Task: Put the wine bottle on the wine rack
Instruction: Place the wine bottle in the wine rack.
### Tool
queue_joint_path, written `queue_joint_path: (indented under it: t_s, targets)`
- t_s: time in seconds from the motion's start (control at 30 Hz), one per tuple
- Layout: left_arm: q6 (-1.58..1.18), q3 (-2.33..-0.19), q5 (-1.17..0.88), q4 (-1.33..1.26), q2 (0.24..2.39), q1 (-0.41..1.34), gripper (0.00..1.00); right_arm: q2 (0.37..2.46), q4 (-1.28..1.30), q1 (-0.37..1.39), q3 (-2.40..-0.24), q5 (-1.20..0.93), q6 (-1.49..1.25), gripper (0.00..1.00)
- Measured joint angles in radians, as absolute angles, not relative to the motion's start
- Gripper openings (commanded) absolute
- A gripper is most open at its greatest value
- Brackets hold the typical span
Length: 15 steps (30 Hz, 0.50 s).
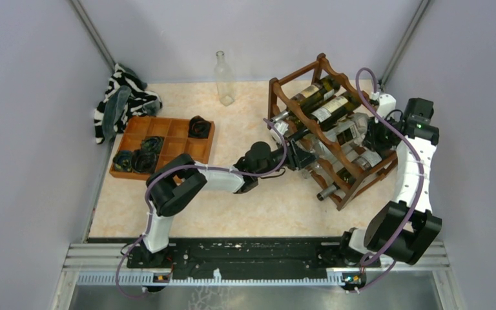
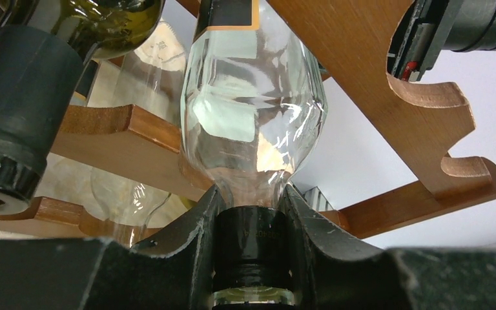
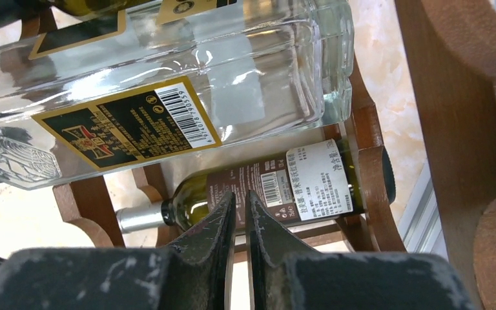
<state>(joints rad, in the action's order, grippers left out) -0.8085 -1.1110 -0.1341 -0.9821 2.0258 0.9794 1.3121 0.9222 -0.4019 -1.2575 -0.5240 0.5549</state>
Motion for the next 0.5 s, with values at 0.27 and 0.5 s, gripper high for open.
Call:
queue_joint_path:
  t_s: [0.27,0.5]
  targets:
    - [-0.768,-1.164,-0.080,-0.902,2.034,0.997,0.00,1.313,0.878,-0.402,-1.258,-0.516,0.526,0.11]
    - [-0.721,-1.205,-0.062,-0.842,2.045,1.002,0.00,1.313,0.909,-0.402,-1.367,-0.524,0.523,0.12]
